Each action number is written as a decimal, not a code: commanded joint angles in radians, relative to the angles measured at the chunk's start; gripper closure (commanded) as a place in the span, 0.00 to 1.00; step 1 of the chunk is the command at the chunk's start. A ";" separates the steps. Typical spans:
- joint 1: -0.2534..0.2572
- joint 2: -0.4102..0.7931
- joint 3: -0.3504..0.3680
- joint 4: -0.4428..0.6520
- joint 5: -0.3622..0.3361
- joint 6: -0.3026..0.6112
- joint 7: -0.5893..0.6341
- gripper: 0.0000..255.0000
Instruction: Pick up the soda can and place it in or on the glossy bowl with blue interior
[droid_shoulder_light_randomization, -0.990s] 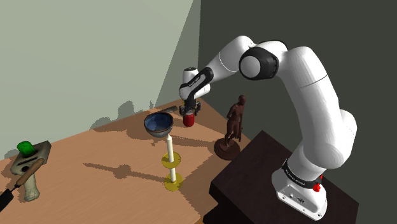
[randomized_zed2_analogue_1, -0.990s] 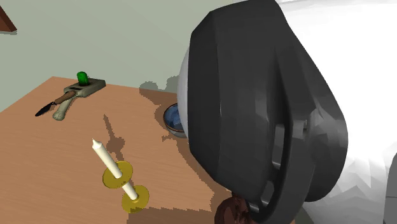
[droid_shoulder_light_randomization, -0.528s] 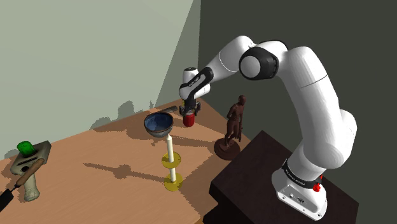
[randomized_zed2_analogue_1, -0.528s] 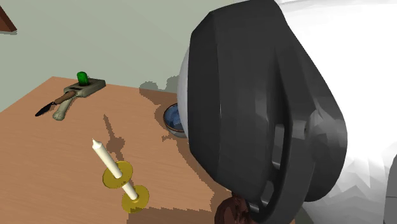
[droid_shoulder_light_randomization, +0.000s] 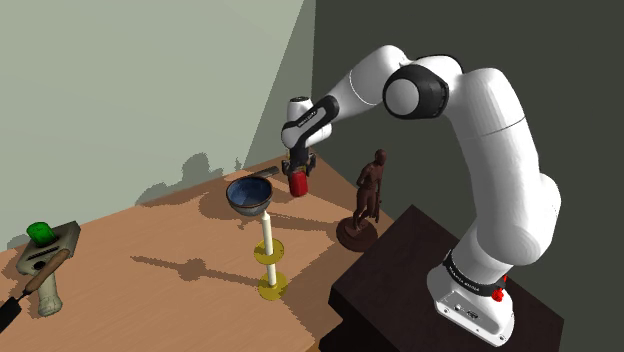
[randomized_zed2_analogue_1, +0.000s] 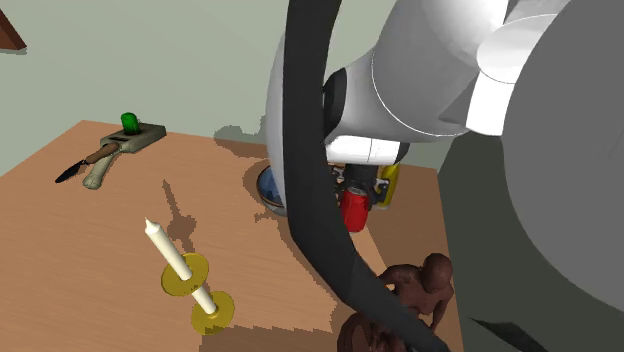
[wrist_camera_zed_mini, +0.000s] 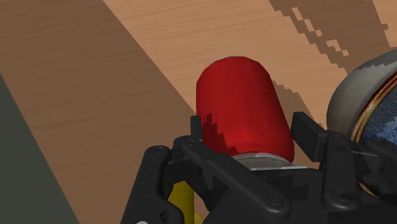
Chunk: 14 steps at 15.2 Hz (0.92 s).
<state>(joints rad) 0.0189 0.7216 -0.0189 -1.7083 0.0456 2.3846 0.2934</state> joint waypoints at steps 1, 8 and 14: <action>-0.001 -0.020 -0.001 -0.001 -0.001 -0.019 0.000 1.00; 0.001 -0.087 -0.003 -0.009 -0.003 -0.078 0.002 1.00; 0.002 -0.140 -0.004 -0.006 -0.005 -0.134 0.004 1.00</action>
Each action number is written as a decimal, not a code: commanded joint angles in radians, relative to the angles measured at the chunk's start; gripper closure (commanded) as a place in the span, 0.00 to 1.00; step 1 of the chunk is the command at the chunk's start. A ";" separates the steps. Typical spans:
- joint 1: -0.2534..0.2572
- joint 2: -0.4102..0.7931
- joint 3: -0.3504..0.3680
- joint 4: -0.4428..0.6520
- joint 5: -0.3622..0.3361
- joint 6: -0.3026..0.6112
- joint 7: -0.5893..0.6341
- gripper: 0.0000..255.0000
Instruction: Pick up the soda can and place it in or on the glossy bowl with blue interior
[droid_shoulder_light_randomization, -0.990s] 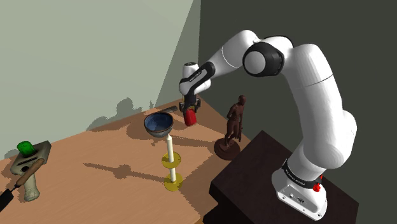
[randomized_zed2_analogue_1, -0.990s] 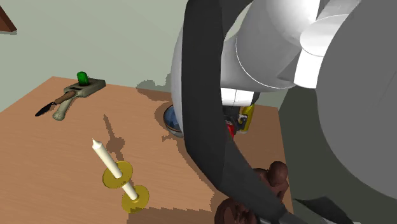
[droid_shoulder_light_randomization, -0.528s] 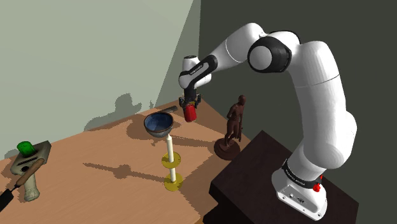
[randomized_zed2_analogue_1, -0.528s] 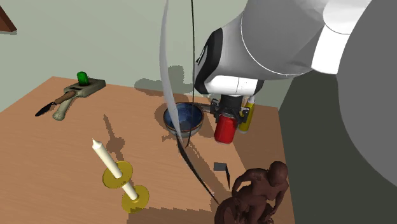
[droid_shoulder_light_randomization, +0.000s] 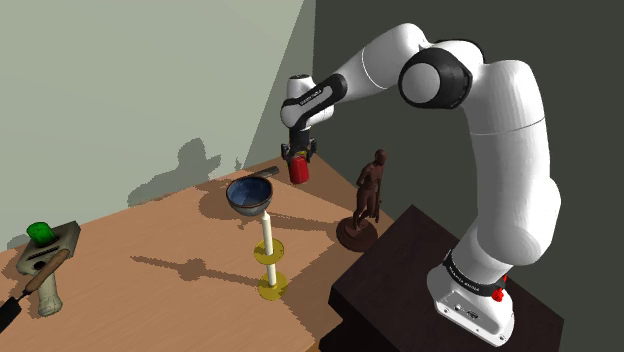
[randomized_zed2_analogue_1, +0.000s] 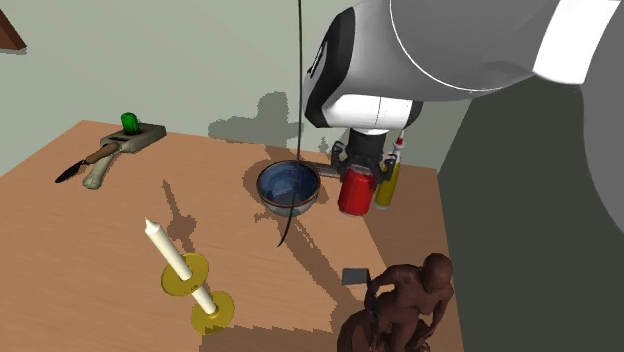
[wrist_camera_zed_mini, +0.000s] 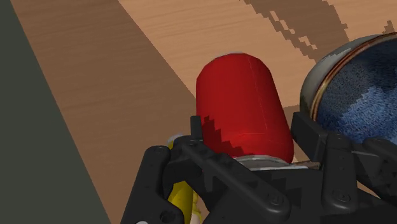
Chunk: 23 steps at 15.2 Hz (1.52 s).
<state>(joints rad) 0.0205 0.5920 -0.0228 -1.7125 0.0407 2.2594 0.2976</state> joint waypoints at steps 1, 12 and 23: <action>0.000 -0.019 -0.001 -0.001 -0.001 -0.018 0.001 1.00; 0.015 -0.077 0.002 0.047 -0.006 -0.122 0.023 1.00; 0.164 0.124 0.042 0.443 -0.025 -0.313 0.219 1.00</action>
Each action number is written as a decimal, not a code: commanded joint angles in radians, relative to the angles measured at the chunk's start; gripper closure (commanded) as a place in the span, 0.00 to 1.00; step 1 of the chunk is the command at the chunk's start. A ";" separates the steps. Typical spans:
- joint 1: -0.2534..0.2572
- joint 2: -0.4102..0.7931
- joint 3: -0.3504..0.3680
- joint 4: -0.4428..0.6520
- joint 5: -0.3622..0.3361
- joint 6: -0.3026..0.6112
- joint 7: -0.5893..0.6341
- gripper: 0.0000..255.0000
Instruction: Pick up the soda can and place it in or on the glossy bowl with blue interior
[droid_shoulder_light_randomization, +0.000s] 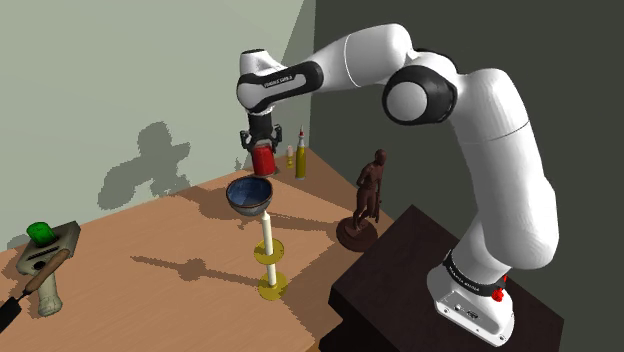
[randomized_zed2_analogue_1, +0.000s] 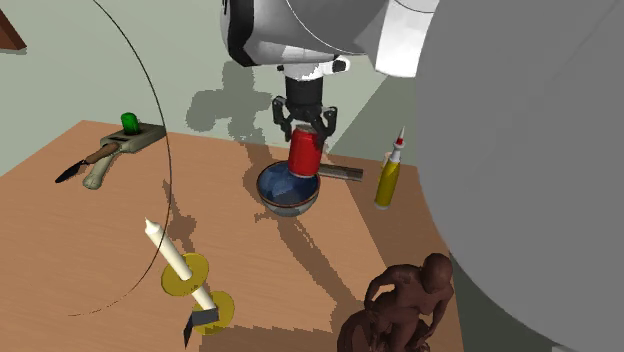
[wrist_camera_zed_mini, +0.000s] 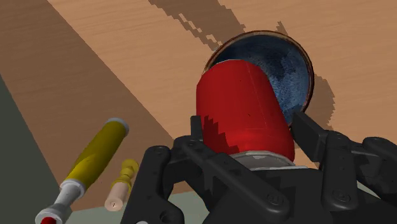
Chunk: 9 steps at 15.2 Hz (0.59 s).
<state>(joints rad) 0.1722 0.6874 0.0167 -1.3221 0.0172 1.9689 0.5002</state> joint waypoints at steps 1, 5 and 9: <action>0.026 0.057 0.005 0.106 -0.004 -0.048 0.032 1.00; 0.066 0.164 0.011 0.293 -0.009 -0.127 0.077 1.00; 0.066 0.177 0.011 0.263 -0.009 -0.083 0.076 1.00</action>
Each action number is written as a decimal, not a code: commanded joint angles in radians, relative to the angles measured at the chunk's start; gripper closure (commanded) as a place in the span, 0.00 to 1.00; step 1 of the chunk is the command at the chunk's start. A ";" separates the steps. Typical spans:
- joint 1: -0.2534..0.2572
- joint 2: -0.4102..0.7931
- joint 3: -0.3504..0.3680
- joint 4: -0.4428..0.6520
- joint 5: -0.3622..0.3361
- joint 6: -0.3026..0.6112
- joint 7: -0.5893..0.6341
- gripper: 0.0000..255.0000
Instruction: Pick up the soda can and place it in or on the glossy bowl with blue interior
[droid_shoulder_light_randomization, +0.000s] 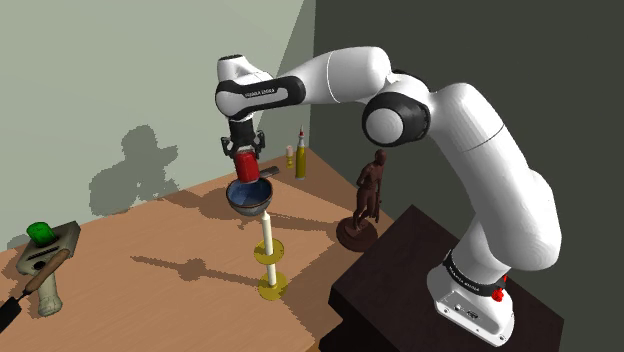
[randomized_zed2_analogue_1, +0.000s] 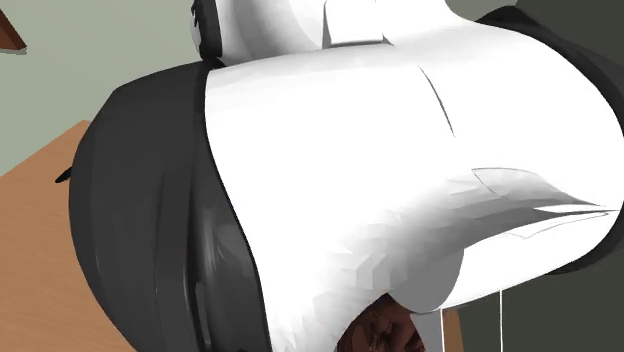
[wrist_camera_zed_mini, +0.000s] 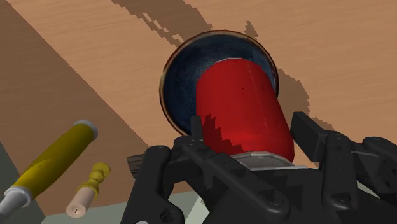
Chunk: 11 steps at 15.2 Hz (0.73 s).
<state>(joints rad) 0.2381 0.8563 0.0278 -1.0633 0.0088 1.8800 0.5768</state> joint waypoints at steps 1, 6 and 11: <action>0.000 0.013 0.000 -0.002 0.000 0.016 0.000 1.00; 0.000 0.037 0.000 -0.027 0.000 0.066 -0.001 1.00; 0.000 0.068 -0.001 -0.042 0.000 0.111 -0.002 1.00</action>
<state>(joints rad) 0.2376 0.9116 0.0271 -1.1140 0.0085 1.9859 0.5739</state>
